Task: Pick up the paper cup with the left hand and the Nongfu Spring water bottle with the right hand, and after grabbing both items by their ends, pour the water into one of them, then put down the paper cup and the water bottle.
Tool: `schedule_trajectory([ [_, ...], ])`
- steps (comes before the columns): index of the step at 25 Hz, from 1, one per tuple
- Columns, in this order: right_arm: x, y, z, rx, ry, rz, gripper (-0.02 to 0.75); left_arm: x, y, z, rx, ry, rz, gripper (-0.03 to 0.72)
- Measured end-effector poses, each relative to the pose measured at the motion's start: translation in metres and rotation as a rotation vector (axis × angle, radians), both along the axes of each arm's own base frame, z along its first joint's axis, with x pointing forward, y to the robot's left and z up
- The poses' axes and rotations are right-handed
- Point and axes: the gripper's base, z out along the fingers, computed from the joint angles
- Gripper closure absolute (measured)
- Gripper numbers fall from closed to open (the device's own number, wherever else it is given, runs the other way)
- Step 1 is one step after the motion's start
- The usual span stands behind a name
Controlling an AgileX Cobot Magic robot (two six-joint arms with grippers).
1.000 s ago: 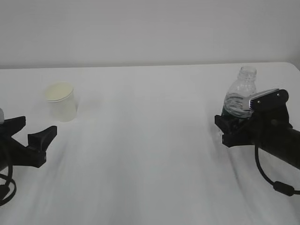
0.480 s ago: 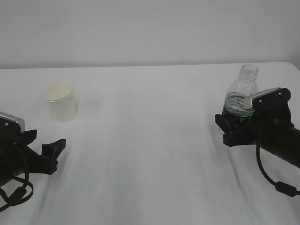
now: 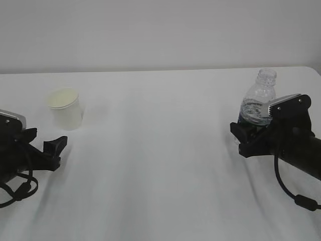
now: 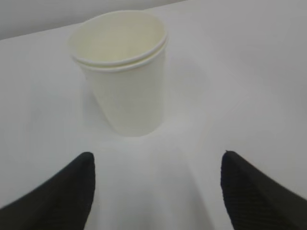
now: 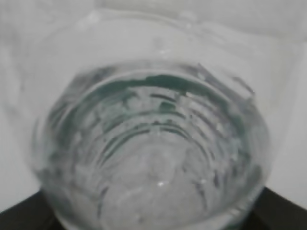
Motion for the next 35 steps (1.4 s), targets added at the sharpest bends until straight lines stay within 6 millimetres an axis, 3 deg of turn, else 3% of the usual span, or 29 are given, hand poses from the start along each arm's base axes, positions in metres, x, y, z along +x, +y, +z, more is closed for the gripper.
schedule_trajectory([
  [18, 0.0, 0.0, 0.0, 0.0, 0.0, 0.0, 0.26, 0.045, 0.015, -0.011, -0.092, -0.034, -0.026, 0.101],
  [35, 0.0, 0.0, 0.0, 0.0, 0.0, 0.002, 0.26, 0.073, 0.009, -0.03, -0.135, -0.038, -0.054, 0.101],
])
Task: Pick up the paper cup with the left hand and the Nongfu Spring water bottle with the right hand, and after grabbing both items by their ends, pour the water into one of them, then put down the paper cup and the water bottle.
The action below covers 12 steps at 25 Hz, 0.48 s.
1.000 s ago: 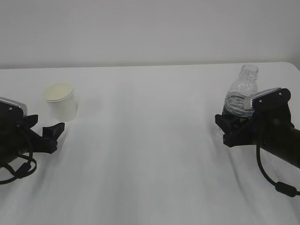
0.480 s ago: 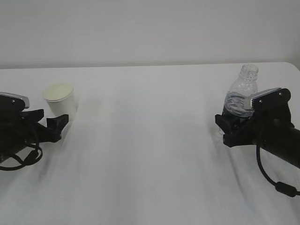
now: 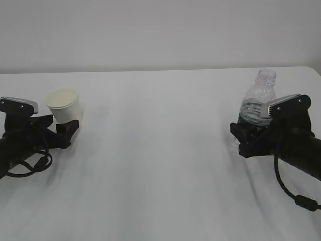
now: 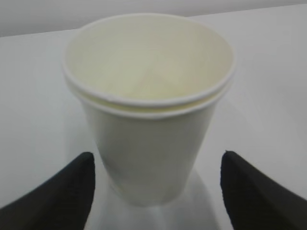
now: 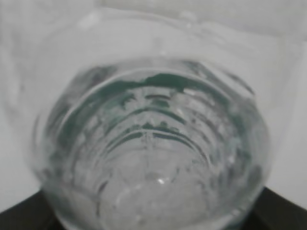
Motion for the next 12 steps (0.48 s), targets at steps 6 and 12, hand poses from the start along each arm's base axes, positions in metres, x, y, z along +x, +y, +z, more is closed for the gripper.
schedule_trajectory([
  [6, 0.0, 0.001, 0.0, -0.002, 0.0, 0.009, 0.26, 0.009, -0.001, 0.0, -0.001, -0.02, 0.0, 0.101],
  [12, 0.0, 0.001, 0.0, -0.003, 0.0, 0.013, 0.26, 0.02, -0.002, 0.007, -0.004, -0.064, 0.0, 0.101],
])
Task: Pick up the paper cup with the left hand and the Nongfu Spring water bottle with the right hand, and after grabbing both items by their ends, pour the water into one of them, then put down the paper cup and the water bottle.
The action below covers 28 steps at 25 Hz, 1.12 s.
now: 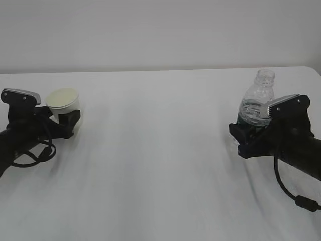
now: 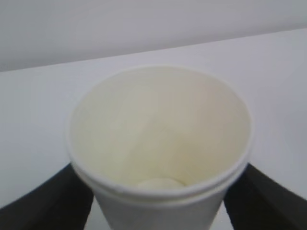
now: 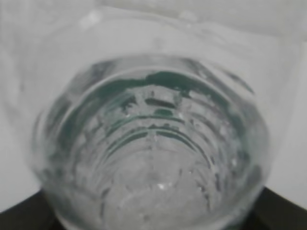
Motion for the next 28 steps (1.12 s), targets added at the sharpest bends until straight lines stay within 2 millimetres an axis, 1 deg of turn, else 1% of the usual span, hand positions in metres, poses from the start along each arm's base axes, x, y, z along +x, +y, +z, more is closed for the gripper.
schedule_trajectory([
  [4, 0.0, 0.0, 0.0, 0.0, 0.0, 0.0, 0.26, 0.009, -0.001, 0.005, -0.003, -0.032, 0.0, 0.101],
  [7, 0.0, 0.0, 0.0, 0.0, 0.0, 0.0, 0.26, 0.013, -0.001, 0.002, -0.003, -0.035, 0.0, 0.101],
  [11, 0.0, 0.0, 0.0, 0.0, 0.0, 0.0, 0.261, 0.015, -0.001, -0.003, -0.004, -0.027, 0.0, 0.101],
  [18, 0.0, 0.0, 0.0, 0.0, 0.0, 0.0, 0.261, 0.023, -0.002, 0.002, -0.003, -0.06, -0.004, 0.101],
  [22, 0.0, 0.0, 0.0, 0.0, 0.0, 0.001, 0.261, 0.024, -0.002, 0.002, 0.0, -0.052, -0.006, 0.105],
  [28, 0.0, 0.0, 0.0, 0.0, 0.0, 0.001, 0.261, 0.024, -0.003, 0.001, 0.005, -0.043, -0.01, 0.131],
])
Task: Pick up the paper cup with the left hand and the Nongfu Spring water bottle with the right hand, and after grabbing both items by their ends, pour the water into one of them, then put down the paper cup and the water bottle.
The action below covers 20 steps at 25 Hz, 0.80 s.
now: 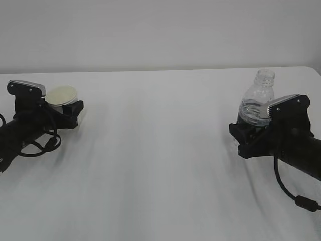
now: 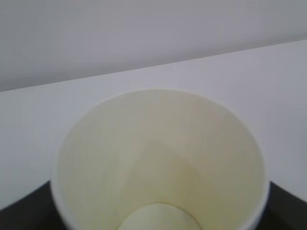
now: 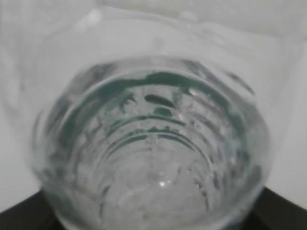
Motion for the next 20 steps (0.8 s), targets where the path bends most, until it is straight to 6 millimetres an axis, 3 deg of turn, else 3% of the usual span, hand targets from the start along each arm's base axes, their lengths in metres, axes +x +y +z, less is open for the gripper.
schedule_trajectory([
  [20, 0.0, 0.0, 0.0, 0.002, 0.001, -0.001, 0.261, -0.005, -0.011, 0.0, -0.012, 0.001, -0.13, 0.169],
])
